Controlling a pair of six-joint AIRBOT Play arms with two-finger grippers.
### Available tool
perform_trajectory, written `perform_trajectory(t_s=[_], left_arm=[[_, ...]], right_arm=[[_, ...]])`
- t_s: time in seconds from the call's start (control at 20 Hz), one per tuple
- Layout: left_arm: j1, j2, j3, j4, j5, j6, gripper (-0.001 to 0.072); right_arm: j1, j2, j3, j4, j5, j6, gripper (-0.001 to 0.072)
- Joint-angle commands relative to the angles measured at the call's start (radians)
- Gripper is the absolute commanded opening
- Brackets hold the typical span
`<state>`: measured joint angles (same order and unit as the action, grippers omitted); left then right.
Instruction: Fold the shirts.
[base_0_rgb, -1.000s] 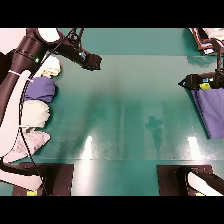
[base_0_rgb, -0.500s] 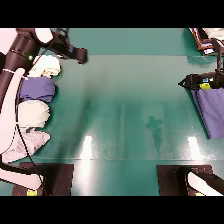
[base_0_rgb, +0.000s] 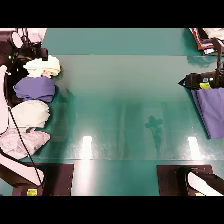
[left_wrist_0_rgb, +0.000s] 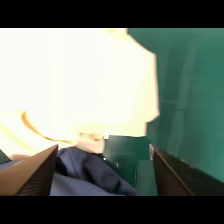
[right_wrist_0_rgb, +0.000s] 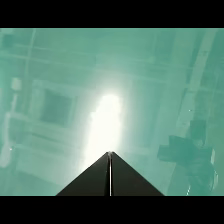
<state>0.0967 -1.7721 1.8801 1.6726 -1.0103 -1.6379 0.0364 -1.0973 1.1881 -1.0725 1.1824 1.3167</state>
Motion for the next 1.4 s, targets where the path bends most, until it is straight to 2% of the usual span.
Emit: perform_trajectory(t_s=[0.0,0.25,0.3,0.45,0.5,0.65,0.7,0.75,0.9,1.0,1.05,1.1,1.15,1.35], left_arm=[[0.059,-0.078,0.003,-0.019,0.037,0.025,0.067],[0.072,-0.145,0.004,-0.023,0.09,0.052,0.0668],[0.072,-0.147,0.004,-0.023,0.104,0.052,0.0641],[0.072,-0.142,0.013,-0.023,0.112,0.052,0.0072],[0.072,-0.141,0.024,-0.024,0.095,0.05,0.0025],[0.072,-0.14,0.122,-0.032,-0.039,0.04,0.0023],[0.072,-0.131,0.172,-0.034,-0.074,0.013,0.0022],[0.071,-0.1,0.196,-0.035,-0.071,-0.012,0.0022],[0.061,0.033,0.198,-0.032,-0.004,-0.012,0.0024],[0.064,0.055,0.185,-0.031,-0.025,-0.011,0.0026],[0.064,0.055,0.158,-0.032,-0.038,-0.012,0.0178],[0.064,0.054,0.111,-0.034,-0.036,-0.016,0.0474],[0.064,0.05,0.064,-0.039,-0.029,-0.015,0.0544],[0.064,-0.05,-0.004,-0.031,-0.01,-0.013,0.0546]], right_arm=[[0.001,0.0,-0.008,0.001,-0.004,0.001,0.0019],[0.002,0.0,-0.071,0.008,-0.002,0.001,0.0019],[0.001,0.0,-0.078,0.008,-0.004,0.001,0.0019],[0.001,0.0,-0.08,0.008,-0.005,0.001,0.0019],[0.001,0.0,-0.081,0.008,-0.004,0.001,0.0019],[0.001,0.0,-0.08,0.008,-0.005,0.001,0.0019],[0.001,0.0,-0.078,0.008,-0.005,0.001,0.0019],[0.001,0.0,-0.071,0.008,-0.004,0.001,0.0019],[0.001,0.0,-0.01,0.007,-0.002,0.001,0.0019],[0.001,0.0,0.028,0.006,-0.015,0.001,0.0019],[0.001,0.0,0.041,0.006,-0.016,0.001,0.0018],[0.001,0.0,0.05,0.007,-0.01,0.001,0.0018],[0.001,0.001,0.053,0.007,0.0,0.001,0.0019],[0.001,0.0,0.052,0.007,0.017,0.001,0.0019]])
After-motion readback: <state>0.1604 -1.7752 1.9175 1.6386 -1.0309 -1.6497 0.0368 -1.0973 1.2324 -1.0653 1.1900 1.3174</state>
